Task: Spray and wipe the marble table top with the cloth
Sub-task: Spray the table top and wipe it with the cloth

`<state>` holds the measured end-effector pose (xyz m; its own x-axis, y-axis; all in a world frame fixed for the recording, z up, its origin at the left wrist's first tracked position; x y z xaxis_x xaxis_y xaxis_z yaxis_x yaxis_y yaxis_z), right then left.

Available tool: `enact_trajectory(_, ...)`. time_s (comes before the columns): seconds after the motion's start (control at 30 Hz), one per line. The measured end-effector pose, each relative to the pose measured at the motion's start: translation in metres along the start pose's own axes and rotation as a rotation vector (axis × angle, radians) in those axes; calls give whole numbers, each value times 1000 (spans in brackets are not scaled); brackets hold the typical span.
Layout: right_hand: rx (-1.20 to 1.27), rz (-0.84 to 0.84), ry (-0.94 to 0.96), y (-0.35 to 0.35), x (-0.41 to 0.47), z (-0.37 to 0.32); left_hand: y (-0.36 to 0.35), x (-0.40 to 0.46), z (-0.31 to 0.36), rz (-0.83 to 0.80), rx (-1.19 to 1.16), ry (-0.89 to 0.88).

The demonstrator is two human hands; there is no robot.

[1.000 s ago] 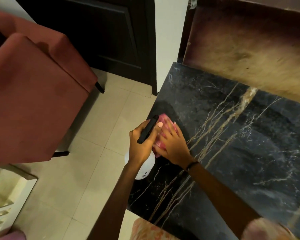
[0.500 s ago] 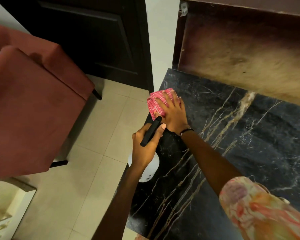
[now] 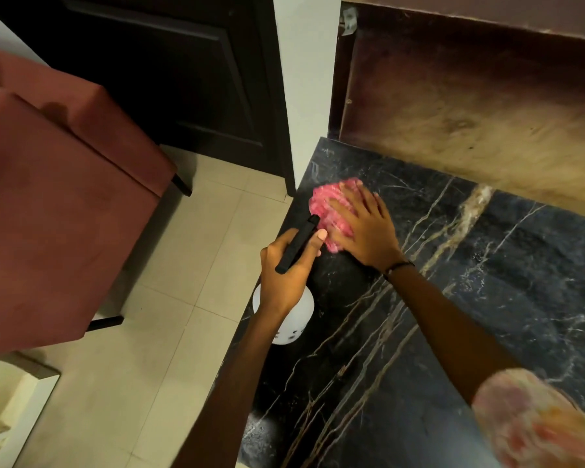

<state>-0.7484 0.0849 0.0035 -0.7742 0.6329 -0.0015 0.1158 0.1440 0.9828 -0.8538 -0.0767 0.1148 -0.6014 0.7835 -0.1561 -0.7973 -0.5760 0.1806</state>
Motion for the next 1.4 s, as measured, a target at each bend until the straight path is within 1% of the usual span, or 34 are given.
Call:
enact_trajectory(0.07,19,-12,-66,2,34,-10,-3,3,0,1,22,-24)
enact_trajectory(0.13,29,-32,-75,-3,57,-22,-6,5,1,5,42,-45)
enact_trajectory(0.2,50,13,-34,-10,58,-34,-9,6,2,6,34,-50)
enact_trajectory(0.27,79,91,56,-12,42,-35,-10,6,1,-17,33,-65)
enact_trajectory(0.33,58,92,140,-11,21,-20,-9,4,-1,-43,35,-81)
enact_trajectory(0.37,37,71,148,-8,14,-8,-8,2,-4,-49,25,-84)
enact_trajectory(0.43,-2,56,81,-2,10,25,-6,-2,-9,-49,0,-90)
enact_trajectory(0.57,-12,67,-181,8,33,73,-8,-7,-16,-89,25,-128)
enact_trajectory(0.63,6,50,-305,11,52,68,-12,-8,-15,-134,73,-151)
enact_trajectory(0.7,19,28,-358,9,64,50,-17,-7,-15,-190,126,-173)
enact_trajectory(0.77,19,27,-285,3,59,30,-23,-4,-15,-218,183,-186)
enact_trajectory(0.83,53,60,-131,-1,39,13,-27,-1,-14,-210,215,-192)
enact_trajectory(0.9,100,93,-17,-2,11,3,-30,1,-12,-199,217,-205)
enact_trajectory(1.0,18,80,43,-1,-27,20,-30,2,-11,-177,211,-200)
enact_trajectory(1.07,-2,77,-34,2,-38,54,-28,2,-11,-169,180,-182)
enact_trajectory(1.13,9,84,-179,9,-37,89,-26,2,-8,-173,164,-176)
enact_trajectory(1.2,10,80,-309,17,-22,110,-24,2,-7,-168,160,-168)
enact_trajectory(1.33,70,25,-525,24,20,99,-22,0,-5,-161,152,-122)
enact_trajectory(1.37,73,14,-531,21,23,89,-22,-1,-5,-155,148,-112)
enact_trajectory(1.4,58,12,-495,16,22,77,-22,-1,-4,-147,145,-106)
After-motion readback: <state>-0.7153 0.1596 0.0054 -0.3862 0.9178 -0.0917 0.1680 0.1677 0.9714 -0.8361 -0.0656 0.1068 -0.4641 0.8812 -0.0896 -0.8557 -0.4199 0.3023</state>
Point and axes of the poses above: each hand's wrist, its own x-axis towards the middle knuckle, its own y-axis out of the back of the hand, z = x × y, the point moved 1 cm from there along x, towards the middle knuckle, and after that the axes turned 1 degree about -y, right-handed, at the moved point
